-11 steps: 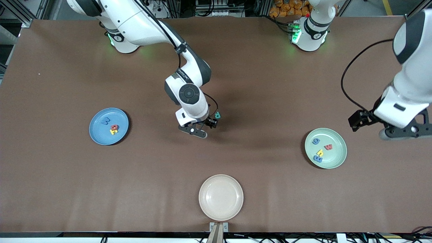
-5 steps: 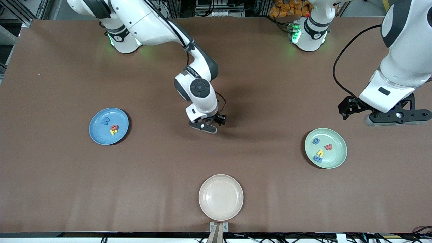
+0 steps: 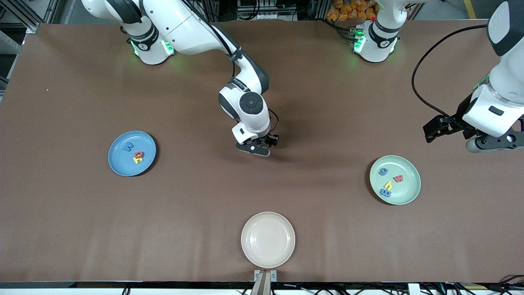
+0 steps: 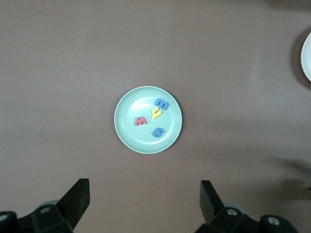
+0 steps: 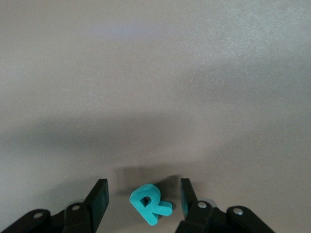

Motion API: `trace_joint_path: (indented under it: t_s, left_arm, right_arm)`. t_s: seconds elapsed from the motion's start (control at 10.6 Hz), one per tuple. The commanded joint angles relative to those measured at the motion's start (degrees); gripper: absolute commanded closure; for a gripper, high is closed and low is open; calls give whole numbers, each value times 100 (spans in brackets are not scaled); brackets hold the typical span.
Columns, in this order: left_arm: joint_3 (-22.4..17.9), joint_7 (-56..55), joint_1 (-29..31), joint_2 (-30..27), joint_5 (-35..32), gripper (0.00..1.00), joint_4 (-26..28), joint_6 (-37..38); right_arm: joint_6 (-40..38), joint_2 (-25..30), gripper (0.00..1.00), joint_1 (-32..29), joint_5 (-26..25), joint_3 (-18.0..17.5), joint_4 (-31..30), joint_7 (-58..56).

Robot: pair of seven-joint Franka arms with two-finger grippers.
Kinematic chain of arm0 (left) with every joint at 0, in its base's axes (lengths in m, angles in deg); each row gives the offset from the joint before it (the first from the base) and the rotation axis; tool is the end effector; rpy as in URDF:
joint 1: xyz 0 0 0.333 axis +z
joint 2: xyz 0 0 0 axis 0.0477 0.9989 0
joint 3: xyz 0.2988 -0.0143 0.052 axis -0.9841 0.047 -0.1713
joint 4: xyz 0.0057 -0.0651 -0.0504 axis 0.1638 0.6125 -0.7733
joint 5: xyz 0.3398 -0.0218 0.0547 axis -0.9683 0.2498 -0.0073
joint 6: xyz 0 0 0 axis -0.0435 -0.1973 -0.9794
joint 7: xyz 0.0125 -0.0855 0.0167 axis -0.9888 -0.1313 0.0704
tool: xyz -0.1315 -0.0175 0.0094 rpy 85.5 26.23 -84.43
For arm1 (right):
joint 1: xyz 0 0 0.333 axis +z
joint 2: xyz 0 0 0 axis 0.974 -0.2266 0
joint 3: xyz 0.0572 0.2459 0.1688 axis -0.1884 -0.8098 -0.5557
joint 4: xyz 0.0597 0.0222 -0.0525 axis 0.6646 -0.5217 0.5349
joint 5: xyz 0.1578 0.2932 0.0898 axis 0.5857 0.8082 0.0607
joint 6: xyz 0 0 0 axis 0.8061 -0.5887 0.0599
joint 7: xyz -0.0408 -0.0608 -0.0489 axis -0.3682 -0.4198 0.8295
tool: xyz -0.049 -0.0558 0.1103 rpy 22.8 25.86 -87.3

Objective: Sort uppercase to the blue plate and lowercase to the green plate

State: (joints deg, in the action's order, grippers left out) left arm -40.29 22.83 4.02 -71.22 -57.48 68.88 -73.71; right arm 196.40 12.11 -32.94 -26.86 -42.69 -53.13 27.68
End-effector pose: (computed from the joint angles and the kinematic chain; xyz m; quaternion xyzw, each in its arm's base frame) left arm 0.5572 -0.0772 0.5604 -0.9981 -0.0346 -0.0388 0.0336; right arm 0.4568 0.4789 0.1903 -0.9898 0.1379 0.0102 0.0344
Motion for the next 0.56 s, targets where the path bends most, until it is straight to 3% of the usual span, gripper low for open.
trace_joint_path:
  t_s: [0.0, 0.47]
  left_arm:
    - [-53, 106, -67, -145, 174, 0, 110, 72]
    - [-123, 96, -58, -145, 517, 0, 110, 177]
  right_arm:
    - [145, 9, 35, 103, -87, 35, -143, 64]
    - [418, 1, 35, 112, -79, 35, -276, 99]
